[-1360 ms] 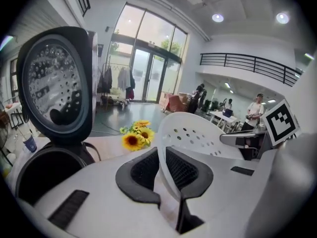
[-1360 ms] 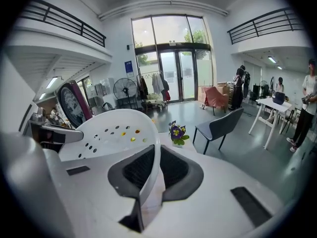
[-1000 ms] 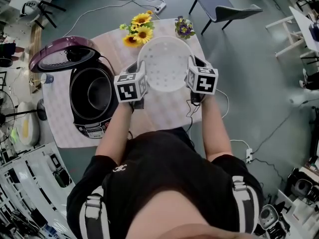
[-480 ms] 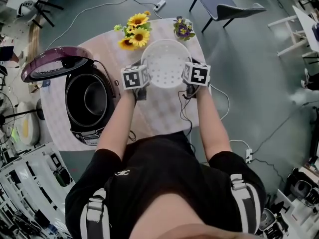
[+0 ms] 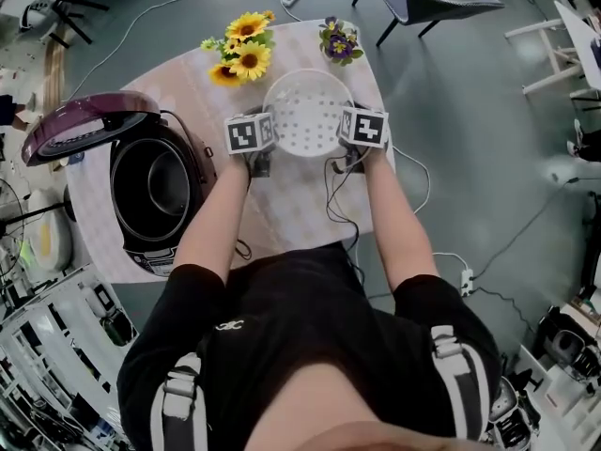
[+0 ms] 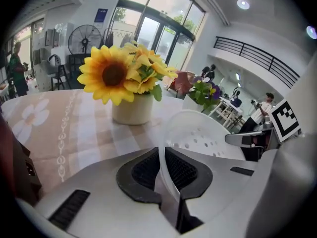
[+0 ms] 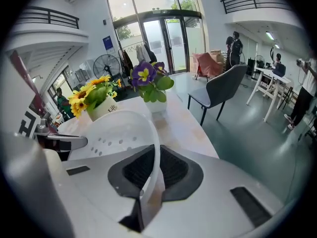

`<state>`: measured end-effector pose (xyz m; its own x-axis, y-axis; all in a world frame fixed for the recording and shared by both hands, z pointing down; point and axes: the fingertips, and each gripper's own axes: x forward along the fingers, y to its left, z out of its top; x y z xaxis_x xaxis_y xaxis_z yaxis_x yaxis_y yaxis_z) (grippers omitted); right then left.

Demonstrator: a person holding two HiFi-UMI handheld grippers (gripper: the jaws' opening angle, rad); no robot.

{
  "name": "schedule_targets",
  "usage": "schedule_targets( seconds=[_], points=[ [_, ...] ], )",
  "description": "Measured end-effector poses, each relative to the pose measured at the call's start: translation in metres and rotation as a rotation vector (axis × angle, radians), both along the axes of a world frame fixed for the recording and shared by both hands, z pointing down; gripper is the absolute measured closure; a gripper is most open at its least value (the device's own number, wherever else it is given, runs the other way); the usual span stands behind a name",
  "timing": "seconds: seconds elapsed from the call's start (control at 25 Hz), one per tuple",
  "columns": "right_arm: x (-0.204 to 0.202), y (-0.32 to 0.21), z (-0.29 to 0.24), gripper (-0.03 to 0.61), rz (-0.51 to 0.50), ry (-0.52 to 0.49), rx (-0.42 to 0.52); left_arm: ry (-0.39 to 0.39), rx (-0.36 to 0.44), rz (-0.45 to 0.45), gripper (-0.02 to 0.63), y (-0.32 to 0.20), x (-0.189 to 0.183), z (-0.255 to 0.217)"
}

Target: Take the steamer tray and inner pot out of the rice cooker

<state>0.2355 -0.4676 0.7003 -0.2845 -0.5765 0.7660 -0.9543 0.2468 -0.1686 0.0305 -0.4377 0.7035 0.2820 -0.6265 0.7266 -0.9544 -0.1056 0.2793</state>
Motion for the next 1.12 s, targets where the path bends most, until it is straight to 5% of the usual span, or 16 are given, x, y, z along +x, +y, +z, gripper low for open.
schedule_targets(
  seconds=[0.28, 0.52, 0.72, 1.12],
  points=[
    [0.000, -0.005, 0.019, 0.546, -0.002, 0.009, -0.040, -0.073, -0.031, 0.051, 0.578, 0.000, 0.003, 0.018],
    [0.004, -0.011, 0.006, 0.505, 0.014, -0.011, 0.012, -0.099, 0.032, 0.053, 0.526, -0.002, -0.002, 0.000],
    [0.010, -0.014, -0.048, 0.505, 0.057, -0.066, 0.146, -0.113, 0.162, 0.040, 0.523, -0.004, -0.005, -0.051],
    [-0.010, 0.016, -0.197, 0.505, -0.001, -0.067, 0.534, -0.177, 0.561, 0.079, 0.523, 0.018, 0.003, -0.210]
  ],
)
